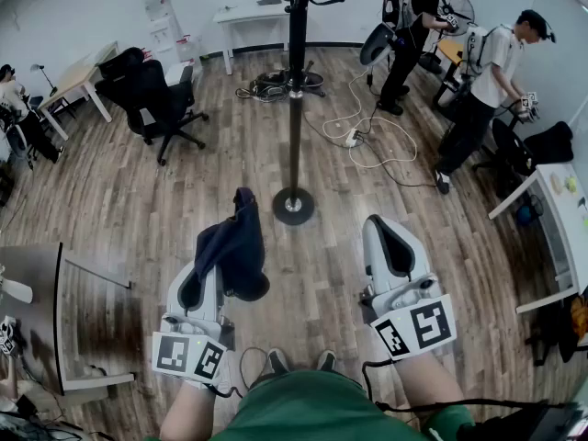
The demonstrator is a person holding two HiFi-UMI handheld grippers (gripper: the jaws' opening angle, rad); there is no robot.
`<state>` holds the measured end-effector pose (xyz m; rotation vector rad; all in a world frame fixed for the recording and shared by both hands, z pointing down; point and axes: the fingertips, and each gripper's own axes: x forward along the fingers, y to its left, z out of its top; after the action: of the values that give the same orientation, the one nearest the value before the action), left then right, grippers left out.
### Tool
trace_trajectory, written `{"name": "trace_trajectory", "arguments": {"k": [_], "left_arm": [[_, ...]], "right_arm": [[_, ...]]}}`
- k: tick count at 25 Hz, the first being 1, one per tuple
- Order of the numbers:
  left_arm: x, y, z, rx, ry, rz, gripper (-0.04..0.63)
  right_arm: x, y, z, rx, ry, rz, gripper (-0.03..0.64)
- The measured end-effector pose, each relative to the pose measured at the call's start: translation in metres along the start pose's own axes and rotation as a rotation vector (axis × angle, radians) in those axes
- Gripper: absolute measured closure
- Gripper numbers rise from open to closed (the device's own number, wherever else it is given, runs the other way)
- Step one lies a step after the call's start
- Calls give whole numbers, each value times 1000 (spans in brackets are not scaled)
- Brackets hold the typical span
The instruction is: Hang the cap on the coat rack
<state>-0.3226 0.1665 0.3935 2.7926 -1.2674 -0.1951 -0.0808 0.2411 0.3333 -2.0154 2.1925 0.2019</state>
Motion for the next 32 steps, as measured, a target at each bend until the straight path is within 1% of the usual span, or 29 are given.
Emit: {"name": "trace_trajectory", "arguments": {"k": [4, 7, 10, 14, 19, 23, 27, 32], "left_arm": [[1, -39, 1, 8, -9, -3, 558], [3, -57, 6, 21, -14, 3, 558], [5, -66, 16, 37, -30, 32, 558], [8, -80, 37, 65, -79, 87, 558], [14, -94, 54, 93, -124, 144, 558], [25, -101, 64, 104, -142, 168, 558], [42, -99, 72, 106, -164, 173, 558], [68, -95, 74, 101, -192, 159, 558]], "right_arm": [[-27, -31, 8, 7, -7, -16, 614], [-42, -44, 12, 13, -7, -21, 614], [-55, -58, 17, 46, -18, -27, 614], [-75, -83, 26, 71, -40, -18, 614], [-99, -113, 21, 93, -21, -19, 614], [-106, -133, 20, 114, -12, -20, 614], [-103, -148, 26, 116, -18, -38, 614], [-94, -165, 18, 105, -16, -63, 614]]}}
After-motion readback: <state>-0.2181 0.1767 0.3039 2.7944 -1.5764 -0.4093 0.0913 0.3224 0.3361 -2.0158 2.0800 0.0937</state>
